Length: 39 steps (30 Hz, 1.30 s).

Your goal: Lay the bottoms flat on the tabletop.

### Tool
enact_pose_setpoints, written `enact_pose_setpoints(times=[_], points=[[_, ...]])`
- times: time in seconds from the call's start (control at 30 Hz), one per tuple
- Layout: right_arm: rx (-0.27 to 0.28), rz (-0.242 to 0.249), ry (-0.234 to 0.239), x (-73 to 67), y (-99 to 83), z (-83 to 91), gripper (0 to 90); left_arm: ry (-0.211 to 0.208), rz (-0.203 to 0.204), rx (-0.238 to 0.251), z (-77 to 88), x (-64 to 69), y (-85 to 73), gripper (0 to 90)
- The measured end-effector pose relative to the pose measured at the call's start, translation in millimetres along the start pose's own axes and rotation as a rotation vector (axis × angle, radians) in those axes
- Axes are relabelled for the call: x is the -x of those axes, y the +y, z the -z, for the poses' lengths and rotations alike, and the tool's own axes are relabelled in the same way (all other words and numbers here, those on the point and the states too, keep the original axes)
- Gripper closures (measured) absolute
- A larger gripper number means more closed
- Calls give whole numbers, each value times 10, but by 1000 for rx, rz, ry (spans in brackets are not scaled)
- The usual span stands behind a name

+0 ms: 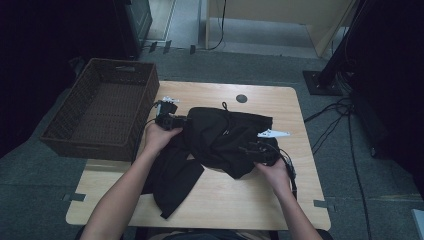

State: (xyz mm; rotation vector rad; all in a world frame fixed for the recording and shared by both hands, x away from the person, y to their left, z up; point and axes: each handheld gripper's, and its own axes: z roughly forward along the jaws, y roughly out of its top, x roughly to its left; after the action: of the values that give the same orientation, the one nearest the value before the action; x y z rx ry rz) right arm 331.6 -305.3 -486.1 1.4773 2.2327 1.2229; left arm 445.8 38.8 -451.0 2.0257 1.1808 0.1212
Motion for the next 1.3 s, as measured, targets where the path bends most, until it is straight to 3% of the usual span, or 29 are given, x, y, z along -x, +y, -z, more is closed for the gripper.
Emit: enact_pose_setpoints(times=[0.17, 0.37, 0.6, 0.8, 0.9, 1.0, 1.07, 1.13, 1.2, 1.3], points=[[15, 8, 29, -109, -12, 43, 464, -33, -39, 12, 200, 215, -171, 539], [6, 29, 37, -222, -66, 56, 458, -38, -69, -11, 237, 388, -372, 496], [-3, 48, 40, -291, -101, 6, 445, -60, -101, -57, 109, 617, -644, 418], [-32, 76, 17, -315, -128, -82, 428, -86, -98, -50, -26, 771, -680, 342], [-41, 75, 13, -322, -142, -152, 421, -31, -143, -79, -141, 841, -675, 325], [-65, 78, 11, -345, -166, -221, 408, 43, -182, -111, -279, 823, -691, 434], [-107, 87, 4, -362, -207, -276, 408, 78, -224, -93, -337, 795, -719, 615], [-90, 107, -6, -365, -227, -282, 433, 80, -235, -86, -343, 790, -720, 665], [-88, 149, -35, -382, -243, -279, 498, 78, -252, -80, -349, 785, -724, 784], [-89, 201, -74, -397, -246, -279, 601, 34, -208, -98, -331, 753, -695, 871]])
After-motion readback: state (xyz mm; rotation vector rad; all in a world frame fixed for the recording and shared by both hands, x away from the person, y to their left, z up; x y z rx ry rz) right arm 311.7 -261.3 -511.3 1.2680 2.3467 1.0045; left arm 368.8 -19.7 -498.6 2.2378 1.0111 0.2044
